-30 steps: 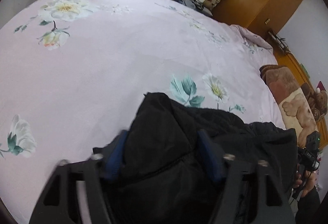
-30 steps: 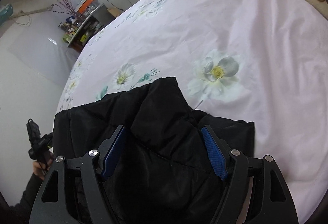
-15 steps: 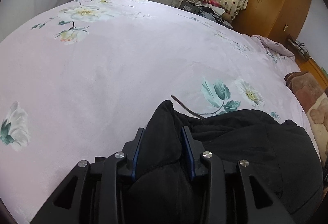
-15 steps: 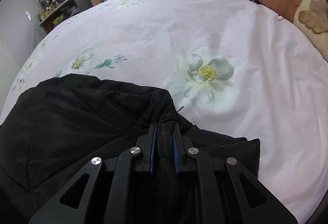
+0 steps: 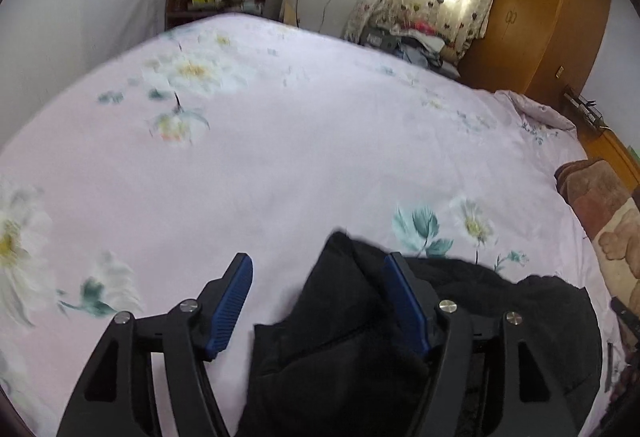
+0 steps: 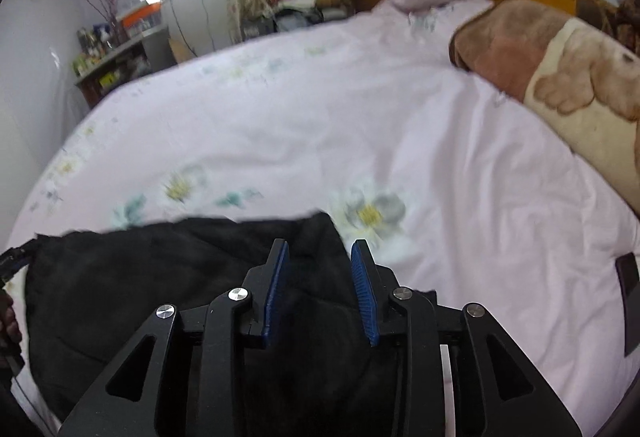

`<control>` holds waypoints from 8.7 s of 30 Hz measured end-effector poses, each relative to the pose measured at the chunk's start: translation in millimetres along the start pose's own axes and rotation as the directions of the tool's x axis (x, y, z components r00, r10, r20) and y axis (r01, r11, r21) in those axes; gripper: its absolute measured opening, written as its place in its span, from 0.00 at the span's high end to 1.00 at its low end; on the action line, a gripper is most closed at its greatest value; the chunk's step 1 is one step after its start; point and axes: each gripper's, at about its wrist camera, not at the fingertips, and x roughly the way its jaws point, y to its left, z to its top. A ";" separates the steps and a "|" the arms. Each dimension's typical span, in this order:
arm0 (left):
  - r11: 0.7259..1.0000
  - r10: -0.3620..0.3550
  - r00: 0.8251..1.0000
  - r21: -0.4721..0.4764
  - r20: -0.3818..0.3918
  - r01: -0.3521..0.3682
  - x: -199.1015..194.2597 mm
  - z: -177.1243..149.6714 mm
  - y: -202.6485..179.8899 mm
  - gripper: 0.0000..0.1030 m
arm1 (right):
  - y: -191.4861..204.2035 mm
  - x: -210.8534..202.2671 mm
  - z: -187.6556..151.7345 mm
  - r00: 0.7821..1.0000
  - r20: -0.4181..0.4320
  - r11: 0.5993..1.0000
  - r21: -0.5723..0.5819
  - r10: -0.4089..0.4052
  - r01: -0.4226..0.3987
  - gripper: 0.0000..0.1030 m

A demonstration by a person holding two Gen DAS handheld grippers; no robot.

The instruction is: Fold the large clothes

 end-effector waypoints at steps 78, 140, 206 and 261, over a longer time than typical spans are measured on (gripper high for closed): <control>0.969 -0.071 0.997 0.233 -0.043 0.079 39.0 -61.2 -72.1 0.37 | 152.5 64.7 -74.0 0.991 -0.082 0.953 -0.274 0.110 -0.129 0.61; 0.991 -0.116 0.978 0.049 -0.176 0.126 2.2 -87.1 27.7 0.27 | -81.7 10.2 -93.4 0.980 -0.182 0.987 0.153 0.086 -0.058 0.27; 0.974 -0.223 0.969 0.026 -0.108 0.227 -145.9 -109.9 30.0 0.73 | -74.8 -110.4 -102.4 0.930 -0.122 0.933 0.144 0.347 -0.330 0.78; 0.987 -0.160 0.981 -0.051 -0.110 0.155 73.9 16.1 62.4 0.51 | -27.7 139.6 18.0 0.938 -0.187 0.948 0.180 0.293 -0.261 0.44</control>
